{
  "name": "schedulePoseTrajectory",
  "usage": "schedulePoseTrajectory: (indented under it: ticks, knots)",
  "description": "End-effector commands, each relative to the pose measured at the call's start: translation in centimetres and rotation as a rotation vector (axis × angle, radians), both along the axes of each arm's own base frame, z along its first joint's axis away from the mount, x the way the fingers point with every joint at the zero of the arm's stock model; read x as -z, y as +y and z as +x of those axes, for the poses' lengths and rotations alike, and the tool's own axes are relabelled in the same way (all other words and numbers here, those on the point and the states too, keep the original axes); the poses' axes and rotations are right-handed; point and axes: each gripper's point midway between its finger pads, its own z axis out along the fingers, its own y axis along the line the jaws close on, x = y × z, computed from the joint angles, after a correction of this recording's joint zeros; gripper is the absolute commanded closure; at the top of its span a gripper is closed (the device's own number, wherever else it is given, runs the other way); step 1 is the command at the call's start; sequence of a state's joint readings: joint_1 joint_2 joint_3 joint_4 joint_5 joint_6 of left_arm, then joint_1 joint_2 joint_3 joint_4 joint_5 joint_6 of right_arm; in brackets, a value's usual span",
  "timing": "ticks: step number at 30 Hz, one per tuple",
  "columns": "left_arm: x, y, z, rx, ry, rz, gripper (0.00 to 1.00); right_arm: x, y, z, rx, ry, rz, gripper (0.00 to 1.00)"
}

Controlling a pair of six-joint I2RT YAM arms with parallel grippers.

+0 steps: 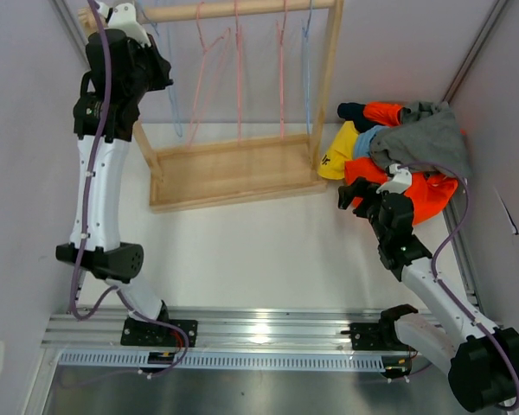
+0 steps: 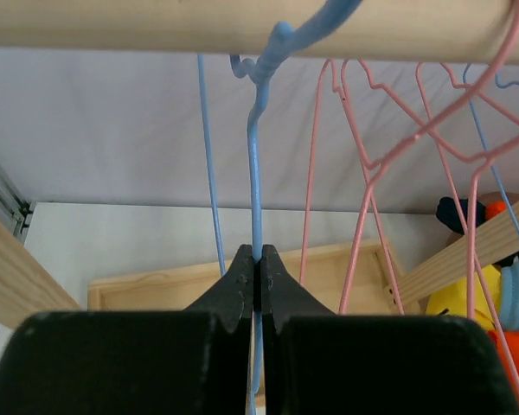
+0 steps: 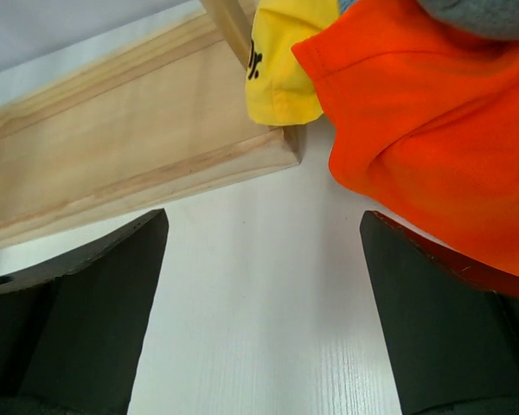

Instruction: Remove the shorts from the hanger

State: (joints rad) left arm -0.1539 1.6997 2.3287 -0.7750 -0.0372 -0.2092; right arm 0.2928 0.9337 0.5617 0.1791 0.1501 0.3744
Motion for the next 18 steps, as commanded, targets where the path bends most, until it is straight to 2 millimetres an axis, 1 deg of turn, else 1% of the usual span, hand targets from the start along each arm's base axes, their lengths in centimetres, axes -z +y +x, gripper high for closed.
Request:
schedulePoseTrajectory:
  ticks: [1,3,4,5,6,7,9,10,14,16,17,18]
  knots:
    - [-2.1,0.3,1.1,0.003,-0.059,-0.021,1.00,-1.8,0.4,0.3,0.005,-0.059,0.026,0.01]
    - [-1.4,0.6,2.4,-0.009,-0.048,-0.043,1.00,-2.0,0.7,0.2,-0.009,-0.063,0.019,0.00]
    - [-1.3,0.2,2.6,0.016,-0.046,-0.053,1.00,-2.1,0.6,0.1,-0.008,-0.065,0.016,0.00]
    - [-1.0,0.3,2.8,0.015,-0.039,-0.061,1.00,-2.1,0.6,0.0,-0.009,-0.066,0.011,0.01]
    - [-0.4,0.1,3.2,0.017,-0.026,-0.062,1.00,-1.9,0.5,-0.1,-0.003,-0.061,0.005,0.01]
    - [0.7,0.0,3.7,0.023,-0.002,-0.062,1.00,-2.0,0.4,-0.2,0.000,-0.067,0.002,0.01]
    - [1.3,0.0,4.0,0.022,0.011,-0.059,1.00,-1.6,0.1,-0.3,0.011,-0.059,-0.006,0.01]
    - [2.4,0.0,4.3,0.019,0.035,-0.055,1.00,-1.6,0.0,-0.4,0.012,-0.063,-0.008,0.01]
    - [3.4,0.0,4.2,0.020,0.062,-0.050,1.00,-1.5,0.1,-0.4,0.004,-0.064,-0.005,0.00]
    - [3.6,-0.1,4.0,0.023,0.064,-0.052,1.00,-1.6,0.2,-0.4,0.003,-0.065,-0.004,0.01]
    - [3.4,0.1,3.3,0.018,0.059,-0.053,1.00,-1.6,0.2,-0.3,0.002,-0.066,0.000,0.01]
    - [4.1,0.1,3.2,0.014,0.074,-0.051,1.00,-1.5,0.3,-0.3,-0.001,-0.064,0.001,0.01]
